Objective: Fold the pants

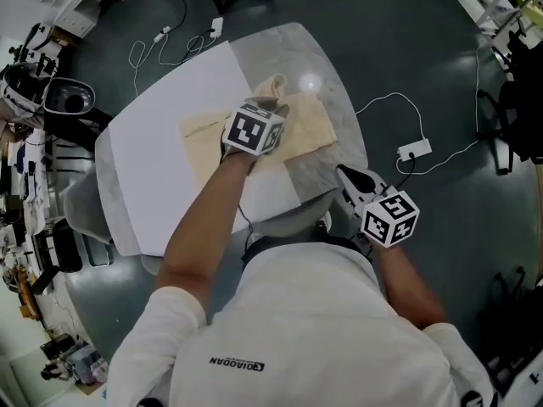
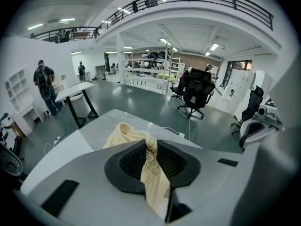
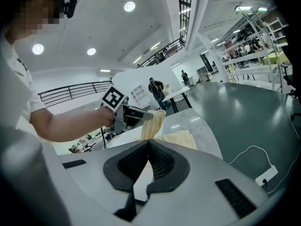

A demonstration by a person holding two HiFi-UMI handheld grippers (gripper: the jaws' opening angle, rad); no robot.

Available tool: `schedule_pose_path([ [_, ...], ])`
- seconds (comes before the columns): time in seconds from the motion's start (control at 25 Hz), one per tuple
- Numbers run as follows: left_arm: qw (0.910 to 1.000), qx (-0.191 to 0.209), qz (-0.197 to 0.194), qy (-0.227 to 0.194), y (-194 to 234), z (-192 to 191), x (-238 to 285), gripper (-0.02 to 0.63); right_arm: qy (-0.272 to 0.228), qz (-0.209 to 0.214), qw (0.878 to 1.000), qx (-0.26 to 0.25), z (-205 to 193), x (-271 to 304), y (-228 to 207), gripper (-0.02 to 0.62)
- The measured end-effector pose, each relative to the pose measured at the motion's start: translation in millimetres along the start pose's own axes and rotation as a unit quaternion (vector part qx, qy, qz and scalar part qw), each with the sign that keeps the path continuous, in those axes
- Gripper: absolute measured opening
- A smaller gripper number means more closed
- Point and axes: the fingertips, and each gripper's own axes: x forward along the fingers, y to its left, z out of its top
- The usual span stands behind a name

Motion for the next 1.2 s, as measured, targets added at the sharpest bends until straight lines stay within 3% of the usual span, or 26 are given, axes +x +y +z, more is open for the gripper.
schedule_pose_path([
  [0.2, 0.9994, 0.023, -0.017, 0.020, -32, -6, 43, 0.084, -0.001, -0.016, 1.000, 0.019, -8, -9, -14, 0.020],
  [0.44, 0.9991, 0.019, -0.017, 0.033, -46, -23, 92, 0.084, 0.005, -0.031, 0.999, 0.028, -23, -20, -22, 0.020],
  [0.64, 0.9960, 0.018, -0.039, 0.079, -65, -55, 120, 0.086, 0.014, -0.044, 0.998, 0.036, -35, -29, -29, 0.020],
  [0.88, 0.9920, 0.021, -0.070, 0.103, -77, -71, 140, 0.117, 0.020, -0.060, 0.997, 0.045, -39, -35, -40, 0.020],
  [1.04, 0.9902, 0.022, -0.093, 0.102, -90, -73, 141, 0.172, 0.018, -0.065, 0.997, 0.044, -37, -39, -43, 0.020],
  [1.2, 0.9932, 0.025, -0.092, 0.066, -90, -61, 135, 0.179, 0.018, -0.060, 0.997, 0.037, -36, -36, -42, 0.020],
])
